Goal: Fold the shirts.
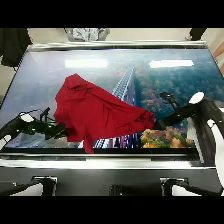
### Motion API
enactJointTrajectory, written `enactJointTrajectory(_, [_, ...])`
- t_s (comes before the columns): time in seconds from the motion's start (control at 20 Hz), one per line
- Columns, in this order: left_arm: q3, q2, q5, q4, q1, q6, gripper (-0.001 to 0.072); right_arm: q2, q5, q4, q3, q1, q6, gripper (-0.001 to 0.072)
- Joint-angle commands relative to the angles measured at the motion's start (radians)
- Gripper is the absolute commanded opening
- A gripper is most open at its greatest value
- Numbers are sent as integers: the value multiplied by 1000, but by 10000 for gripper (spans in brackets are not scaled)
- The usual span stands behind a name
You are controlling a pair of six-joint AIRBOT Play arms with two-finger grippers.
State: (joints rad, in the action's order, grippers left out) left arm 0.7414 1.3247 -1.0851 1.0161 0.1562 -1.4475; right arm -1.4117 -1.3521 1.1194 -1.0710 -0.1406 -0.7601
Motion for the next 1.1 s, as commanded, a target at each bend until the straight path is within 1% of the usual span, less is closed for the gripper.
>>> enactJointTrajectory(0.0, [9, -17, -10, -4, -2, 5, 28, -13, 238, 49, 22, 113, 26, 712])
enactJointTrajectory(0.05, [14, -24, -18, -4, -2, 6, 28, -30, 272, 81, 22, 138, -16, 707])
enactJointTrajectory(0.1, [21, -32, -26, -4, -2, 8, 28, -56, 254, 83, 22, 159, -45, 655])
enactJointTrajectory(0.15, [35, -42, -37, -4, -2, 9, 28, -76, 208, 70, 22, 174, -47, 369])
enactJointTrajectory(0.2, [62, -52, -50, -4, -1, 23, 28, -80, 147, 71, 22, 185, -48, 54])
enactJointTrajectory(0.25, [108, -63, -69, -4, 0, 36, 27, -66, 101, 73, 10, 185, -40, 44])
enactJointTrajectory(0.35, [266, -115, -90, -4, 0, 71, 25, 16, 83, 124, -53, 182, -6, 41])
enactJointTrajectory(0.45, [518, -200, -89, -4, -1, 68, 24, 158, 107, 238, -199, 182, -13, 41])
enactJointTrajectory(0.55, [857, -269, -84, -3, 0, 68, 25, 321, 182, 367, -402, 182, -16, 42])
enactJointTrajectory(0.6, [1048, -291, -68, 14, 5, 48, 25, 404, 238, 450, -512, 182, -40, 42])
enactJointTrajectory(0.65, [1219, -306, -51, 66, 11, 6, 24, 475, 281, 524, -605, 182, -77, 42])
enactJointTrajectory(0.7, [1381, -318, -49, 154, 19, -47, 24, 540, 296, 594, -689, 182, -114, 41])
enactJointTrajectory(0.75, [1479, -335, -53, 225, 24, -102, 24, 592, 272, 618, -750, 182, -147, 41])
enactJointTrajectory(0.8, [1504, -367, -51, 235, 23, -139, 24, 628, 232, 615, -778, 182, -170, 41])
enactJointTrajectory(0.95, [1390, -489, -40, 145, 23, -143, 25, 689, 104, 591, -787, 182, -183, 42])
enactJointTrajectory(1.05, [1349, -537, -21, 156, 23, -142, 24, 706, 98, 595, -787, 182, -183, 42])
